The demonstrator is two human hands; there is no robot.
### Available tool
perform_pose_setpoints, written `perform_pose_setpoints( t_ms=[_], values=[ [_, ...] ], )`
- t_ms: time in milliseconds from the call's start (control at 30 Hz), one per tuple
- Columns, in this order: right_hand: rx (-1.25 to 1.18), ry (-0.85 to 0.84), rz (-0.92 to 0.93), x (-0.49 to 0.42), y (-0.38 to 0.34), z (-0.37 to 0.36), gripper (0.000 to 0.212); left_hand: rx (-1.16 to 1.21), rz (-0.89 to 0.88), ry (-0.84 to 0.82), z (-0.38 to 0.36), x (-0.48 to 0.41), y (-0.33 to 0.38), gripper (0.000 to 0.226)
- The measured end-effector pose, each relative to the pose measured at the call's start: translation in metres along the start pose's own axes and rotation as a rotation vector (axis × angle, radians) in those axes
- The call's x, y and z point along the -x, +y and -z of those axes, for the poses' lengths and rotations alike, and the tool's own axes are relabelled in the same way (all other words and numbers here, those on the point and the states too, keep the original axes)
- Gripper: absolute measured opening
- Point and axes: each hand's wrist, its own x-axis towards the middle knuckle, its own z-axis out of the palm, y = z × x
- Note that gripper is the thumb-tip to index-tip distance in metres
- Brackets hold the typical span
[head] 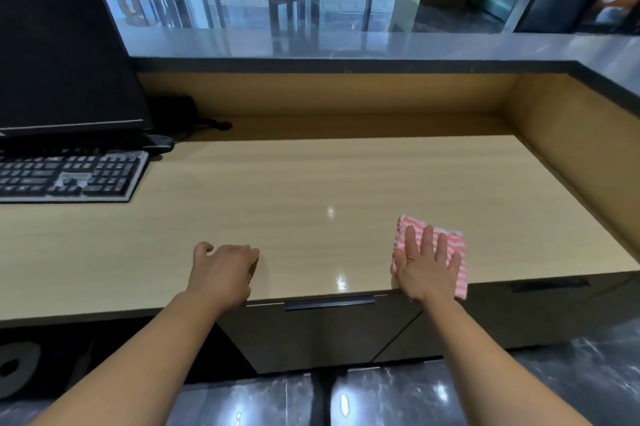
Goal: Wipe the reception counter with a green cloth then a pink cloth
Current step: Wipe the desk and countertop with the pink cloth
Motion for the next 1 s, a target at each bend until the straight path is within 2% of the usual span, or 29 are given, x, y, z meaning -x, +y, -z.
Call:
perform_pose_setpoints(
  t_ms=[100,300,433,533,667,733,800,900,1000],
  values=[
    [-0.007,0.026,0.018,0.009,-0.042,-0.008,0.062,0.046,0.024,0.001,-0.002,0.008,-0.022,0.021],
    [0.013,0.028,0.247,0.037,-0.160,-0.034,0.061,0.053,0.100,-0.001,0.001,0.029,-0.067,0.024],
    [0.062,0.006,0.503,0.067,-0.232,-0.056,0.060,0.057,0.150,-0.020,0.005,0.046,-0.092,0.036],
    [0.116,-0.037,0.757,0.086,-0.267,-0.068,0.071,0.083,0.183,-0.047,0.005,0.055,-0.106,0.047],
    [0.188,-0.044,0.974,0.068,-0.265,-0.059,0.056,0.084,0.208,-0.054,0.001,0.057,-0.118,0.049],
    [0.214,-0.035,0.974,0.049,-0.246,-0.048,0.065,0.089,0.205,-0.065,-0.002,0.057,-0.119,0.049],
    [0.198,-0.009,0.862,0.025,-0.224,-0.037,0.077,0.112,0.200,-0.080,-0.004,0.055,-0.117,0.050],
    [0.205,0.015,0.633,-0.011,-0.187,-0.019,0.059,0.139,0.182,-0.089,-0.003,0.048,-0.114,0.051],
    [0.165,-0.014,0.479,-0.031,-0.168,-0.006,0.056,0.157,0.158,-0.083,-0.001,0.039,-0.110,0.051]
  ],
)
